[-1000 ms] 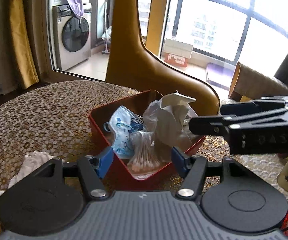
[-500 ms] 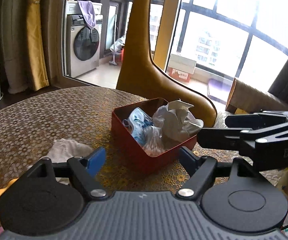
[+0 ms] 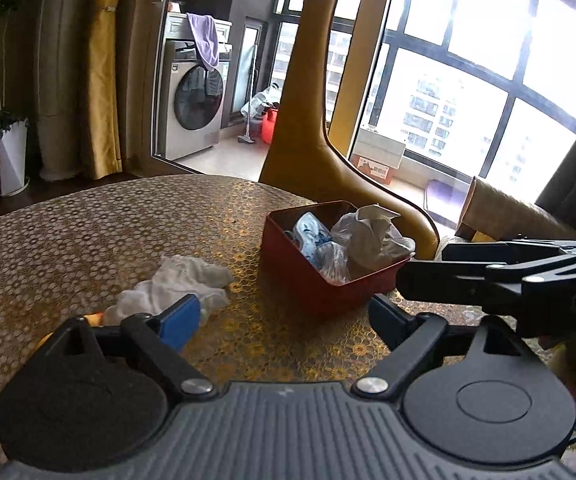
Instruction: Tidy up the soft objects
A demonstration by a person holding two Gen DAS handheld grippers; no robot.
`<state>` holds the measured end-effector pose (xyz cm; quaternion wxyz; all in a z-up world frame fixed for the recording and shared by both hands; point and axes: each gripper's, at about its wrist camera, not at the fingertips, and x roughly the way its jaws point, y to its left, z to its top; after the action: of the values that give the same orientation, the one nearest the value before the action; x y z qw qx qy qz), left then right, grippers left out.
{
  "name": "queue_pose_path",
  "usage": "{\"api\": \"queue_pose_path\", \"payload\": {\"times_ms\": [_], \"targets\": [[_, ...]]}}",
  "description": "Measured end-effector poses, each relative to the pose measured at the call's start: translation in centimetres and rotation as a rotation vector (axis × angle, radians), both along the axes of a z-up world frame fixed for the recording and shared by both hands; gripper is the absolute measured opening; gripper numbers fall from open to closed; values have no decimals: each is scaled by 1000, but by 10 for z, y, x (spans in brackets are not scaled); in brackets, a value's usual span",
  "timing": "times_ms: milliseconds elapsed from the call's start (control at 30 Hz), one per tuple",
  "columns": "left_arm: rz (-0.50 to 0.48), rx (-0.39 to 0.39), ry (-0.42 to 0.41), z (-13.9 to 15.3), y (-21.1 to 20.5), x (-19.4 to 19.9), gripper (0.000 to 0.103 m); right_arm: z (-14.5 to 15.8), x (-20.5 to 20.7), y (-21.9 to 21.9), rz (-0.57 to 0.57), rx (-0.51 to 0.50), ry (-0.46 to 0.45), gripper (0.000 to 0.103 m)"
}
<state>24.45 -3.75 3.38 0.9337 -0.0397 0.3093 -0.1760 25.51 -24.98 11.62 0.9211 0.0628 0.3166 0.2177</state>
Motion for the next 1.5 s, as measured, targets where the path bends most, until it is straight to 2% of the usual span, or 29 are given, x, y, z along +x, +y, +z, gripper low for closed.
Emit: {"api": "queue_pose_path", "payload": {"times_ms": [67, 300, 400, 533, 733, 867, 967, 1233, 1400, 1500], "targets": [[8, 5, -13, -1, 10, -10, 102, -1, -5, 8, 14, -1, -2, 97], [53, 16, 4, -13, 51, -40, 102, -12, -16, 38, 59, -46, -7, 97], [80, 42, 20, -24, 69, -52, 102, -19, -20, 49, 74, -65, -5, 97], [93, 36, 35, -42, 88, -70, 102, -31, -22, 62, 89, -85, 6, 97], [101, 119, 80, -75, 100, -87, 102, -50, -20, 79, 108, -108, 34, 97], [150, 172, 99, -93, 102, -87, 102, -63, -15, 90, 122, -127, 57, 97], [141, 214, 125, -107, 98, -82, 102, -71, -10, 95, 129, -138, 75, 97], [312, 145, 230, -122, 101, -45, 102, -84, 17, 105, 126, -173, 97, 97], [343, 207, 248, -136, 79, -28, 101, -90, 40, 109, 120, -183, 104, 97], [380, 216, 264, -144, 75, -24, 101, -94, 57, 114, 117, -196, 103, 97]]}}
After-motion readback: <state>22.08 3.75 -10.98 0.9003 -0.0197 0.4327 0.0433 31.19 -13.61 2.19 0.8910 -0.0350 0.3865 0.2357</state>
